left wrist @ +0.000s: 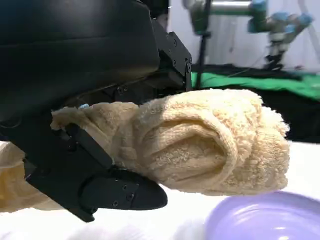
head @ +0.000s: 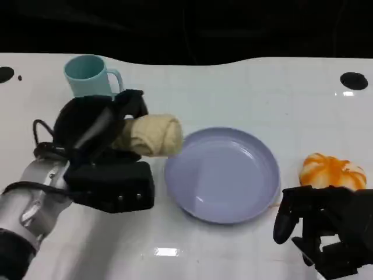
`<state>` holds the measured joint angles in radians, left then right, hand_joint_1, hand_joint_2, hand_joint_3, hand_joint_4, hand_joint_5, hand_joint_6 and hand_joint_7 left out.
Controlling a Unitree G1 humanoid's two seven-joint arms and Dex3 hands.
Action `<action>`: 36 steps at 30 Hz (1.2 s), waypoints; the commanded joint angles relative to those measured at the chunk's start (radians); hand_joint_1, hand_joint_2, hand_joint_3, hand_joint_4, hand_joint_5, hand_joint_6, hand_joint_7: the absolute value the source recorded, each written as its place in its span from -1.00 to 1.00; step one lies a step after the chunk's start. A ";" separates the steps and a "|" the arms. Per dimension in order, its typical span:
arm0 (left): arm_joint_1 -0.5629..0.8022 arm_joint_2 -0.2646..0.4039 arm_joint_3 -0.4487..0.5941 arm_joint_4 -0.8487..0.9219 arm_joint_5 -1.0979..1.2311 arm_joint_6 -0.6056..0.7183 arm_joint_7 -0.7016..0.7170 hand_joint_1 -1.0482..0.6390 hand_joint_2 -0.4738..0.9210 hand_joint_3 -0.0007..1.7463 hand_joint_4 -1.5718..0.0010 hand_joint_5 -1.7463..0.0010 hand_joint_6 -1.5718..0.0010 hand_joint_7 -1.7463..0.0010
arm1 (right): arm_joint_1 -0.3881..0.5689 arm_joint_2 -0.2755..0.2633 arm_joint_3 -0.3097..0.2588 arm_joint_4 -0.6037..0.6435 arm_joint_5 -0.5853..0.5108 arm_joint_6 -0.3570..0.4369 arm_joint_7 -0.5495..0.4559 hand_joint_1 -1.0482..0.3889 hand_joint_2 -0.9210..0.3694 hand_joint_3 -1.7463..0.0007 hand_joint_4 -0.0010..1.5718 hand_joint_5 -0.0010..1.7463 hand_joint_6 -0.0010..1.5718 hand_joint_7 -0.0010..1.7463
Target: Grasp the towel on the left side of the plate with the left hand and place it into the plate.
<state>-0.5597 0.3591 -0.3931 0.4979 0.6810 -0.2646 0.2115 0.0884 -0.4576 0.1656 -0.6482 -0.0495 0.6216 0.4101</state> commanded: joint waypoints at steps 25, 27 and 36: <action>-0.028 -0.179 -0.117 -0.135 0.012 0.140 -0.347 -0.12 0.99 -0.86 0.55 -0.03 0.24 0.93 | 0.003 0.001 -0.006 -0.007 0.007 -0.011 0.002 0.49 -0.48 -0.22 -0.10 0.94 -0.13 0.67; -0.024 -0.173 -0.117 -0.145 0.017 0.143 -0.365 -0.19 1.00 -0.89 0.64 0.19 0.38 0.98 | 0.002 0.000 -0.005 -0.009 0.006 -0.007 0.002 0.49 -0.48 -0.22 -0.10 0.94 -0.13 0.67; -0.004 -0.132 -0.102 -0.223 0.016 0.163 -0.420 -0.42 1.00 -0.87 0.79 0.36 0.56 0.98 | 0.002 -0.001 -0.002 -0.005 0.002 -0.013 0.001 0.50 -0.50 -0.19 -0.11 0.94 -0.14 0.68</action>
<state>-0.5796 0.1973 -0.5070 0.3073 0.7025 -0.1080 -0.1873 0.0889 -0.4523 0.1696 -0.6502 -0.0488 0.6100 0.4103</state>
